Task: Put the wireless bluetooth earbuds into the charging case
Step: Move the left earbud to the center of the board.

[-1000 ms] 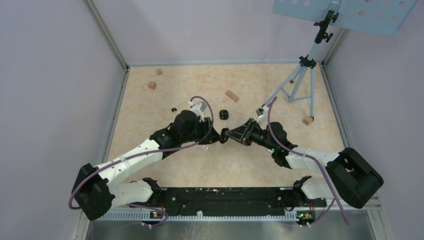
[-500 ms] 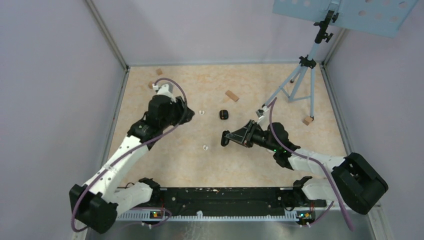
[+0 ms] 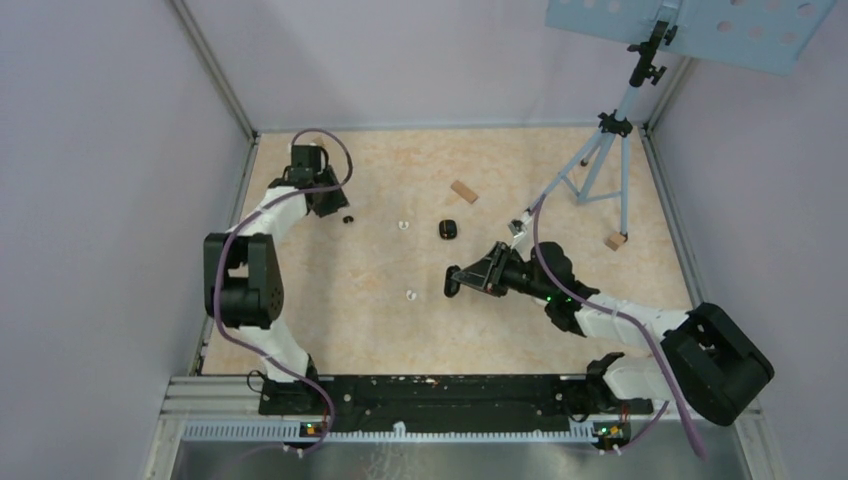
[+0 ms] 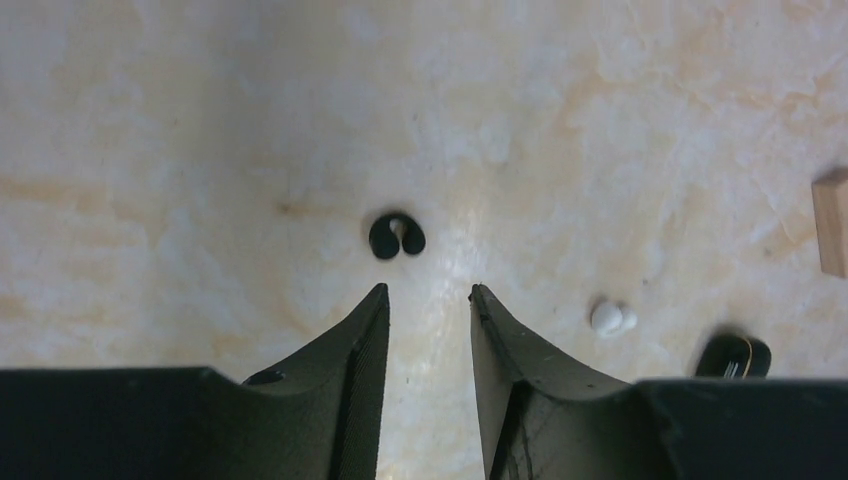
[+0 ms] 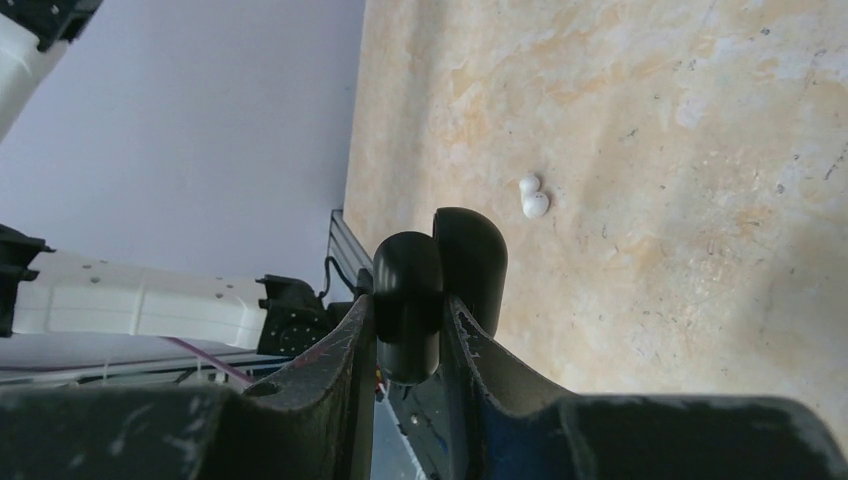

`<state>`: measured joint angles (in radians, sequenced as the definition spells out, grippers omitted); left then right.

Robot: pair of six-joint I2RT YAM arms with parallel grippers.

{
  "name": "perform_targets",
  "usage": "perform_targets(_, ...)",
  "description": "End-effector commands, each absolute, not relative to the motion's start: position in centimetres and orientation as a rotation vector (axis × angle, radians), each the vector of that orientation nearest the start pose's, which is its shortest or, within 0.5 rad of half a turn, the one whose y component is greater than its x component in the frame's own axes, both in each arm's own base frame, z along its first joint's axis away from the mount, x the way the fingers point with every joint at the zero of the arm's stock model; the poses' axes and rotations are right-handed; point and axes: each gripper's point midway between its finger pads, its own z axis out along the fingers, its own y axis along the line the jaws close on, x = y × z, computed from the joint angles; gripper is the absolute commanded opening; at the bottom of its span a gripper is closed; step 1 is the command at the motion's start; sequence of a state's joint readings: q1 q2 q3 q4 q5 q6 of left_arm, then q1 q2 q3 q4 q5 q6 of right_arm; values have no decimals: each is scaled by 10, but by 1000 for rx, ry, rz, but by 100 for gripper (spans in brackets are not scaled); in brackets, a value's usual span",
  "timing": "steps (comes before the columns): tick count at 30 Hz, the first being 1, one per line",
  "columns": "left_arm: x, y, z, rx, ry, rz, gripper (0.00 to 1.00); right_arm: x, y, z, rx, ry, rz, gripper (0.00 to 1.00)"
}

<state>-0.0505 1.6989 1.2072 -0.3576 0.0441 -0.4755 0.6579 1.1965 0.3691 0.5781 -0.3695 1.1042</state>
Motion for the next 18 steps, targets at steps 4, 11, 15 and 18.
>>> perform_targets(4, 494, -37, 95, -462, 2369, -225, 37, 228, 305, 169, 89, 2034, 1563, 0)
perform_targets(11, 495, -17, 67, -493, 2416, -106, 35, 231, 310, 167, 92, 2034, 1579, 0)
perform_targets(15, 484, -19, 52, -479, 2459, -115, 35, 232, 312, 167, 84, 2039, 1582, 0)
perform_targets(18, 473, -20, 43, -479, 2497, -115, 34, 234, 313, 167, 80, 2043, 1577, 0)
